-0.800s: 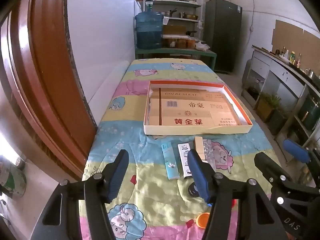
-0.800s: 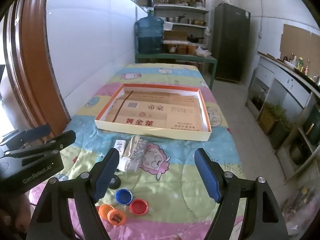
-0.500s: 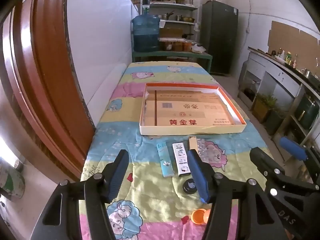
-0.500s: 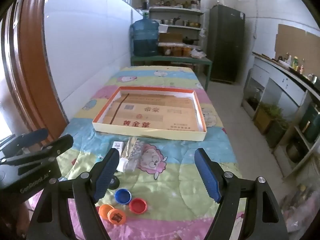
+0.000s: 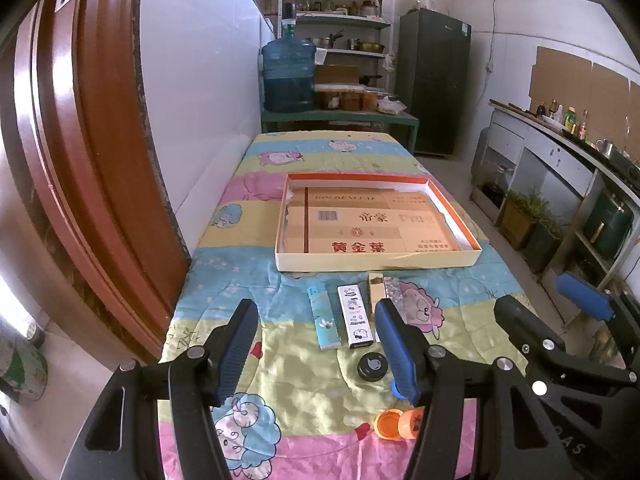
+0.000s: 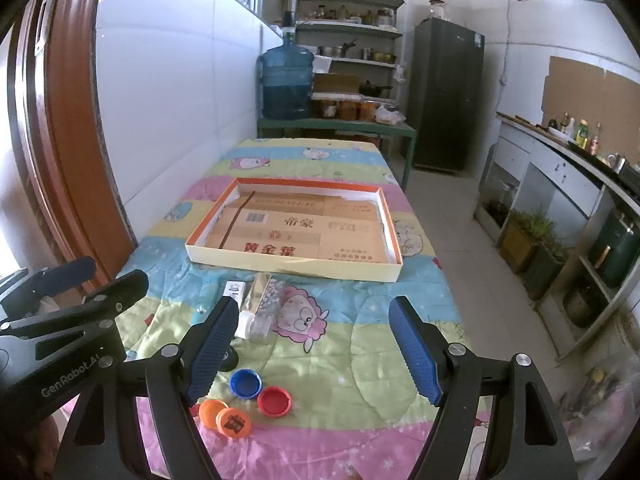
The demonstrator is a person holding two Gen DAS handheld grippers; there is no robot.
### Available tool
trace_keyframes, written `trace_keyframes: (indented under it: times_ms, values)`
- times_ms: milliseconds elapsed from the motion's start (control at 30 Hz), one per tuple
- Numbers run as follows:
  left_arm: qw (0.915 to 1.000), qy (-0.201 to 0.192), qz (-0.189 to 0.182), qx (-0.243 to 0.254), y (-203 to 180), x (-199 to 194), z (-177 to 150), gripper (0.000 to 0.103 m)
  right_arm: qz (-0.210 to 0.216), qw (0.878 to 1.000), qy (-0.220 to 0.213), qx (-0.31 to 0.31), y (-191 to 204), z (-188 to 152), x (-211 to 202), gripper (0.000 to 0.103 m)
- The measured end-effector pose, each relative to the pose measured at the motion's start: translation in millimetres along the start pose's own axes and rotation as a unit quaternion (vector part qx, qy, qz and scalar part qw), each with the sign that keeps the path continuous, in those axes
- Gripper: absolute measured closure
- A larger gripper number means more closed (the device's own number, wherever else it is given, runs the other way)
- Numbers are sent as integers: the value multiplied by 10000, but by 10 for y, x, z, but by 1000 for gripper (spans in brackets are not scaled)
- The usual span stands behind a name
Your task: Organize rigid objects
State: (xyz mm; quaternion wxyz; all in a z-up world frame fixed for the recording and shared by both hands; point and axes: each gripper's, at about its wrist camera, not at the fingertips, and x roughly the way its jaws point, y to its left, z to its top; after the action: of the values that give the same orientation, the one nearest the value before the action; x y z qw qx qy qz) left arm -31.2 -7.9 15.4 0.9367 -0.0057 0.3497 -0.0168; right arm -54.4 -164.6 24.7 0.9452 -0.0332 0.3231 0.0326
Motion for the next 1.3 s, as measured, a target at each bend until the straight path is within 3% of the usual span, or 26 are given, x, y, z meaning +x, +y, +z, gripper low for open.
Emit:
trace_keyframes:
  times_ms: [1300]
  values:
    - [10000, 47, 29, 9, -6, 53, -6, 42, 66, 9999, 74, 44, -24, -11, 42, 24]
